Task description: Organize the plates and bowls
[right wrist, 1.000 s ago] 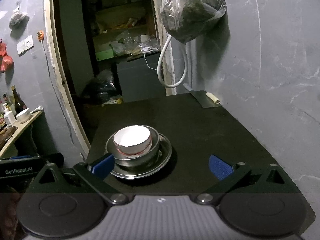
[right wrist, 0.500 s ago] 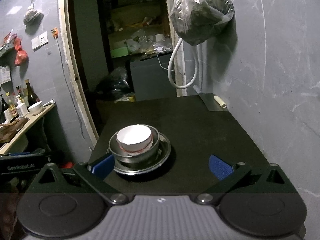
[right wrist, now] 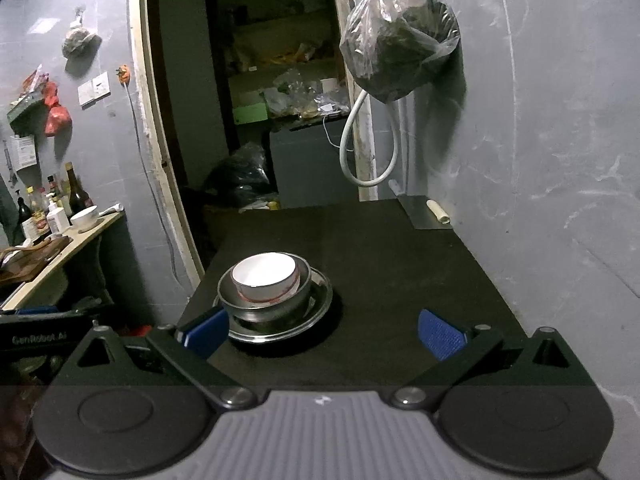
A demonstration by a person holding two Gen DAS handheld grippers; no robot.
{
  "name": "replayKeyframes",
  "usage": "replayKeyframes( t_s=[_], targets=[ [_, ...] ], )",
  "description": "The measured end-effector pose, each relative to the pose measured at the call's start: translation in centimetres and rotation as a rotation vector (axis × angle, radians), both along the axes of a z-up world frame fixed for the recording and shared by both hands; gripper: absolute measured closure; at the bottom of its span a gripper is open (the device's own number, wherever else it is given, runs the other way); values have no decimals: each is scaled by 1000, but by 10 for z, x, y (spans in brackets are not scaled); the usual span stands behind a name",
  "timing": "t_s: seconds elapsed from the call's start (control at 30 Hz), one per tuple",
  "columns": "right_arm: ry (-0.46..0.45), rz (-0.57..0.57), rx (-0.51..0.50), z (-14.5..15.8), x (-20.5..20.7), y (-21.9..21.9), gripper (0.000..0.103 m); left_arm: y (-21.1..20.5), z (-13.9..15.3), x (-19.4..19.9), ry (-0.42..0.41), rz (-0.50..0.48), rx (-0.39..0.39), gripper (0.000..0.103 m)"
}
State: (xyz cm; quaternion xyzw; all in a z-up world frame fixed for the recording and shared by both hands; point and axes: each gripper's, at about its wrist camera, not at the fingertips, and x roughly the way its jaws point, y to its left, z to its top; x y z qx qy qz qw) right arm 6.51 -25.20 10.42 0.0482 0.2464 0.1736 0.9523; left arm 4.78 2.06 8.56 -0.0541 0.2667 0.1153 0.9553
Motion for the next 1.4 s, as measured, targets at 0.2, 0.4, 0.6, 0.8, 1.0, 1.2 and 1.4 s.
replayKeyframes(
  t_s=[0.2,0.4,0.6,0.8,1.0,1.2,1.4],
  targets=[
    [31,29,19,-10,-10,-6,0,-12,-7,-22,35,-2,19,1],
    [33,35,33,-9,-18,-6,0,-14,-3,-34,35,0,42,1],
    [42,22,23,-10,-23,0,0,-9,-4,-38,32,-16,40,1],
    [67,-18,17,-9,-25,15,0,12,-5,-39,43,-44,36,1],
    [65,-44,3,-7,-33,35,0,34,-7,-37,40,-91,28,1],
    [53,-95,-14,-10,-43,51,0,53,-9,-35,20,-143,21,1],
    [50,-122,-61,-12,-54,63,0,67,-16,-32,23,-186,-8,1]
  ],
)
